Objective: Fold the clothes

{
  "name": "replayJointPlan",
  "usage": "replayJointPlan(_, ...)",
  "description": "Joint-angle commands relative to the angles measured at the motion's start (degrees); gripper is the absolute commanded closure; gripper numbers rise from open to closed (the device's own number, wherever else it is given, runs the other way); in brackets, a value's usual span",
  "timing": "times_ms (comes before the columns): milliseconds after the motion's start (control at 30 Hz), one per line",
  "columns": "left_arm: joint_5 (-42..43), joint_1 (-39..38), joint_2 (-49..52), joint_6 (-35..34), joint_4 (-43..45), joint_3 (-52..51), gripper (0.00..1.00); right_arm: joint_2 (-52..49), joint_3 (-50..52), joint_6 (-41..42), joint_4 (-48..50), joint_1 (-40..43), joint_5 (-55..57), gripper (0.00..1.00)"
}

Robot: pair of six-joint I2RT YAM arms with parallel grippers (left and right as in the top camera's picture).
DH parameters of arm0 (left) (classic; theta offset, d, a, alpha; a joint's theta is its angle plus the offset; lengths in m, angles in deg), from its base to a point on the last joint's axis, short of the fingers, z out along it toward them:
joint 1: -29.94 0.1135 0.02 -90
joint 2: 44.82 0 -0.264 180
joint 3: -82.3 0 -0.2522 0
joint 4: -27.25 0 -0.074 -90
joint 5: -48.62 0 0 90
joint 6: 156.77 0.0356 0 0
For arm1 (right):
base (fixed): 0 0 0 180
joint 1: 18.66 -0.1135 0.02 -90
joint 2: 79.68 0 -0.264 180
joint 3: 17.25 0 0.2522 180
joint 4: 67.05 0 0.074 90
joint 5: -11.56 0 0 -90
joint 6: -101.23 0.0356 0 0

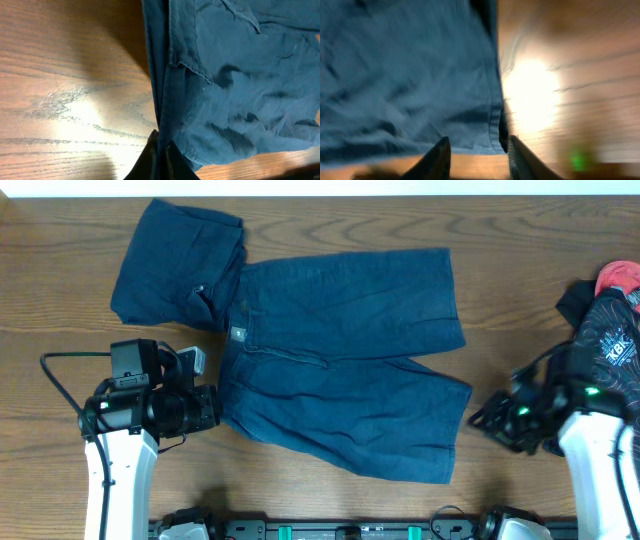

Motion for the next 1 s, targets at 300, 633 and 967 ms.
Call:
replayJointPlan(300, -0.3, 0.0, 0.1, -0.7, 0.4, 1.0, 0.94, -2.8, 13.6, 11.0, 14.7, -8.2, -5.8, 0.99)
replayJointPlan(633, -0.3, 0.0, 0.1, -0.7, 0.4, 1.0, 0.94, -2.8, 17.1, 16.6, 23.3, -8.0, -1.4, 0.99)
replayJointPlan(967, -0.3, 0.0, 0.1, -0.7, 0.4, 1.0, 0.94, -2.7, 13.8, 7.0, 11.0, -8.0, -5.6, 0.58)
